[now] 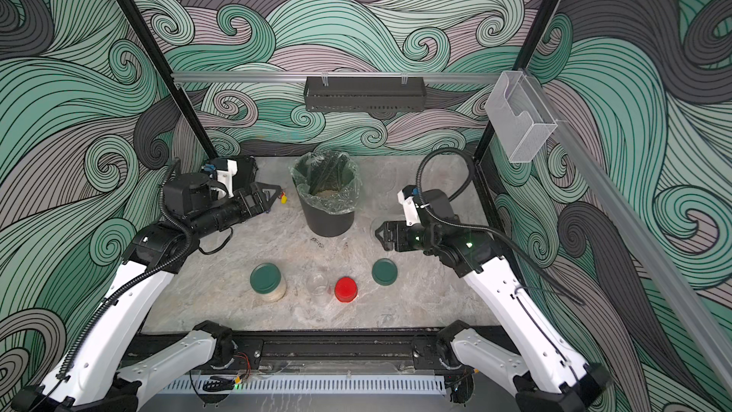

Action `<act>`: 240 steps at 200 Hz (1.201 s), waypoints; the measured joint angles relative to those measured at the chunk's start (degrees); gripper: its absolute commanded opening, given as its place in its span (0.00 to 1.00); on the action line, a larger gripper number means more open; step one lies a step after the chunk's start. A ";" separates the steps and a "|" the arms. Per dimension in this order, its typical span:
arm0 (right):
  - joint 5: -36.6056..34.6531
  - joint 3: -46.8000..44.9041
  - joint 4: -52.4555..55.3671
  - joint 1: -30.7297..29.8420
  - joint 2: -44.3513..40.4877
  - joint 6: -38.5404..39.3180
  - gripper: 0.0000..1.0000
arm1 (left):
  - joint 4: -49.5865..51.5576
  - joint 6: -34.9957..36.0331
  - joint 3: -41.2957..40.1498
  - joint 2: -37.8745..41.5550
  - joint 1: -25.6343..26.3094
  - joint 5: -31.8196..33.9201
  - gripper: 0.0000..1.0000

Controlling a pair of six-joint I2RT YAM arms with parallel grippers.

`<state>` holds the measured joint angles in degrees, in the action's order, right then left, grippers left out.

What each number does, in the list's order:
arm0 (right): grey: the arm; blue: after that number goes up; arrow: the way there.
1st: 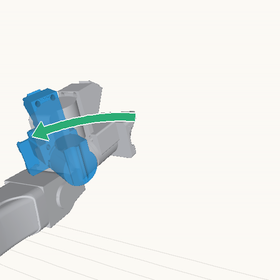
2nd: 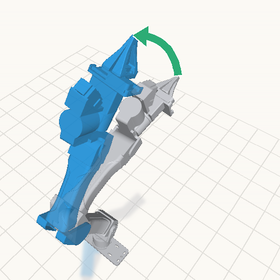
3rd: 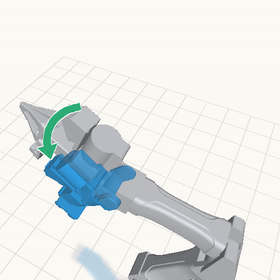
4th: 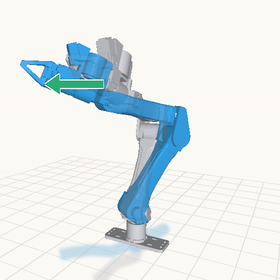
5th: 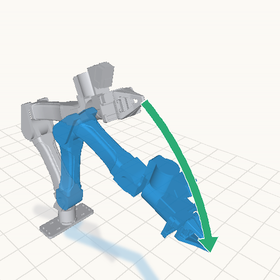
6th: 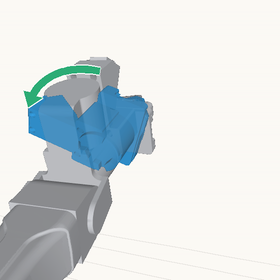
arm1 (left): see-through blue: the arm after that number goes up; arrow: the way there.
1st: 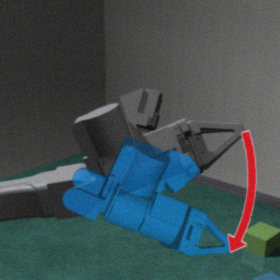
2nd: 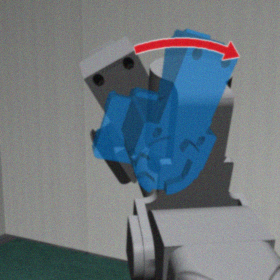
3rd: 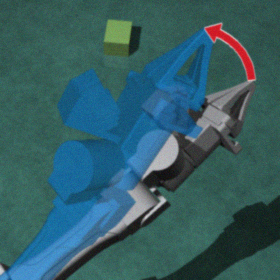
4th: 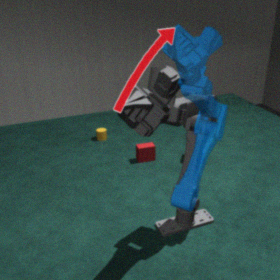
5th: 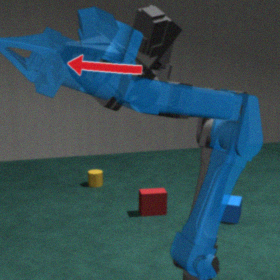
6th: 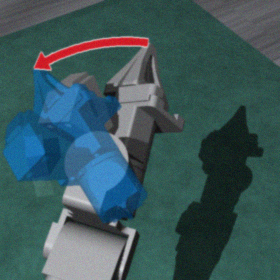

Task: Empty expired oatmeal from jars
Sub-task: Move the lid to the center of the board.

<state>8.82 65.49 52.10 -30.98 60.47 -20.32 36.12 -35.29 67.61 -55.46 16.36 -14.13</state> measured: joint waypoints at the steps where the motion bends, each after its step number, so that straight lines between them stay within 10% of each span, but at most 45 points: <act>1: -0.04 -0.11 0.07 -0.09 0.15 0.02 0.19 | 0.11 0.04 -0.11 0.00 0.00 0.00 0.99; 240: -11.02 7.13 -2.62 -11.15 37.22 7.48 0.30 | 4.74 3.96 -8.96 2.62 0.00 5.51 0.99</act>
<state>-2.20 72.62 49.47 -42.13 97.69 -12.84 40.86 -31.33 58.65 -52.84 16.36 -8.62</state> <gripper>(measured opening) 0.863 0.987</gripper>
